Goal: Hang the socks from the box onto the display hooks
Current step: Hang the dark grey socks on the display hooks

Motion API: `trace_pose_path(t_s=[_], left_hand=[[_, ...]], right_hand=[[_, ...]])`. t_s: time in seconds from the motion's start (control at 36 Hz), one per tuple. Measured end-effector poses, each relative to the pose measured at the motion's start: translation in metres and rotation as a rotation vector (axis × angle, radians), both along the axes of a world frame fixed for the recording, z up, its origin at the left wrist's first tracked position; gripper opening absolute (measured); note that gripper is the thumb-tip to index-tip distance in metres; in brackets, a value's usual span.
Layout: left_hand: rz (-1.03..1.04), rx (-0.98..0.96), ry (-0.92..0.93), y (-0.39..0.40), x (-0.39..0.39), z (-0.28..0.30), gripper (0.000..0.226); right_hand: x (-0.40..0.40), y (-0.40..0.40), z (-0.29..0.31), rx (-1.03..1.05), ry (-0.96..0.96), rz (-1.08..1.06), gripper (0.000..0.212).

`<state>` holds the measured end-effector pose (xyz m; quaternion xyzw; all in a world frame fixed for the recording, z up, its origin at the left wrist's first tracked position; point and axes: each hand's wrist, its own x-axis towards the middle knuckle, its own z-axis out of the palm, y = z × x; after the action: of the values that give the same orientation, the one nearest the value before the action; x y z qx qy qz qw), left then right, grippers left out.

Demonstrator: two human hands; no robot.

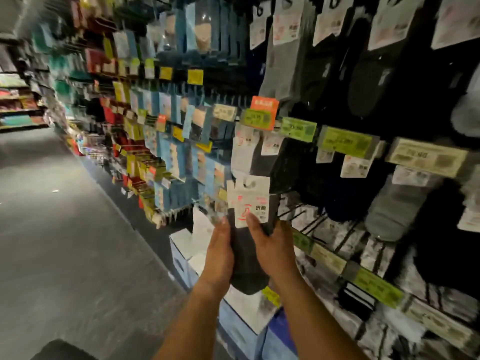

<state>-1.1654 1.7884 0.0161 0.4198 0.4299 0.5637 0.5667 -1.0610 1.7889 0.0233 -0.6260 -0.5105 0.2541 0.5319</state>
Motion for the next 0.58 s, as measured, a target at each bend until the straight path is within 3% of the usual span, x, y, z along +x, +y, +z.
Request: trace_pose_path(t_s=[0.06, 0.08, 0.19, 0.42, 0.58], left_hand=[[-0.062, -0.026, -0.037, 0.023, -0.003, -0.003, 0.044], [-0.098, -0.032, -0.042, 0.035, -0.005, -0.005, 0.044], [-0.224, -0.018, -0.035, 0.088, -0.018, -0.010, 0.044], [-0.508, -0.004, -0.104, 0.191, -0.047, -0.003, 0.049], [-0.713, -0.045, -0.183, 0.233, -0.058, -0.009, 0.038]], right_hand=[[-0.002, 0.022, -0.009, 0.012, -0.054, -0.096, 0.084], [-0.004, 0.032, -0.012, 0.018, -0.065, -0.129, 0.085], [-0.016, 0.069, -0.008, 0.022, 0.070, -0.192, 0.048], [-0.048, 0.136, -0.006, 0.043, 0.135, -0.417, 0.035], [-0.065, 0.160, -0.008, 0.145, 0.368, -0.498, 0.023]])
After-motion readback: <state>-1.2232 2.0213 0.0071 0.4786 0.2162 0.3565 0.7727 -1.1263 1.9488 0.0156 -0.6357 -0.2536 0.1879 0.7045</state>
